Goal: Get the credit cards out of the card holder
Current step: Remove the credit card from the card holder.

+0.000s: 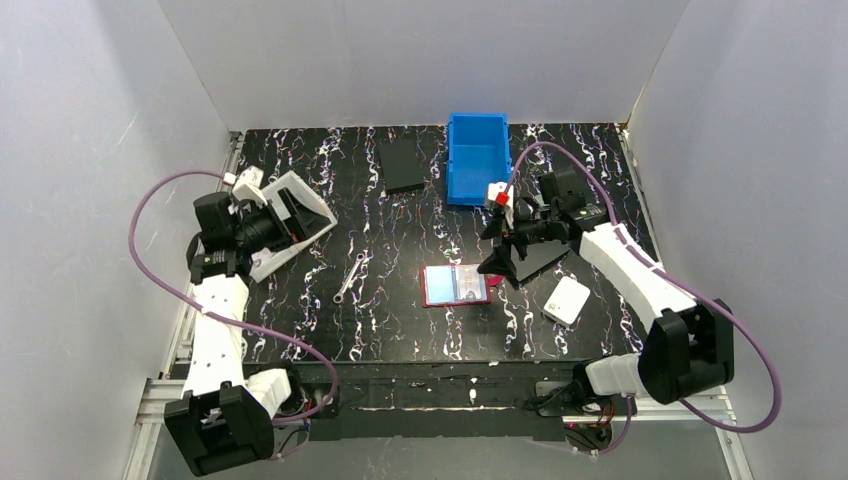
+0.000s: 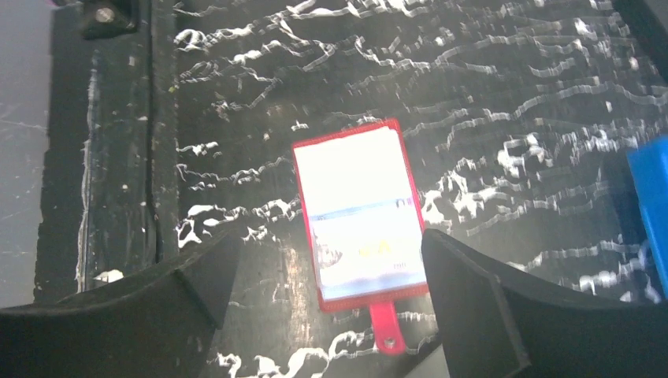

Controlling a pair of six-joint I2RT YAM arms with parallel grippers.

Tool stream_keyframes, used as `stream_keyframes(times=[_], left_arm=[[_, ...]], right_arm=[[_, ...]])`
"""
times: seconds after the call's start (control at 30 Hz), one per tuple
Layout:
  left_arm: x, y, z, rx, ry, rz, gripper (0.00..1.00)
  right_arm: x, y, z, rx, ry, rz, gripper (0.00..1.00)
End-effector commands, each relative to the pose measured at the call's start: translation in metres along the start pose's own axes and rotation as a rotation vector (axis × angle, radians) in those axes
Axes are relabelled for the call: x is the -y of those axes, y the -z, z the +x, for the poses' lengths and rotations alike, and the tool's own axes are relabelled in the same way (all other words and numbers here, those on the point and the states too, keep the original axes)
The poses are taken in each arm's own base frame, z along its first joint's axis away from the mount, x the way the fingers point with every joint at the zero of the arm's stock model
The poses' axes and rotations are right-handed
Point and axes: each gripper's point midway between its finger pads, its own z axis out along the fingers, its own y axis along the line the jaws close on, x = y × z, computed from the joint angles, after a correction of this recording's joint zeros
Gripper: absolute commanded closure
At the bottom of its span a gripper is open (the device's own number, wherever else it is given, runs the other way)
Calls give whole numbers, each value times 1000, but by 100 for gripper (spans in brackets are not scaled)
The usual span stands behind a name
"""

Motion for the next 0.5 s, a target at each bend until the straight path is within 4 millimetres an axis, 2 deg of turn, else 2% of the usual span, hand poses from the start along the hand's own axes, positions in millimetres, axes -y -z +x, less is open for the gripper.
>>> stream_keyframes(times=[0.0,0.17,0.47], left_arm=[[43,9,8,-12,163,210,2],[52,17,27,-30,143,232,2],[82,14,64,-105,45,241,2]], right_arm=[[12,31,-9,-92,4,157,4],[13,44,-8,-153,-32,207,2],[30,84,-19,-72,-100,348,2]])
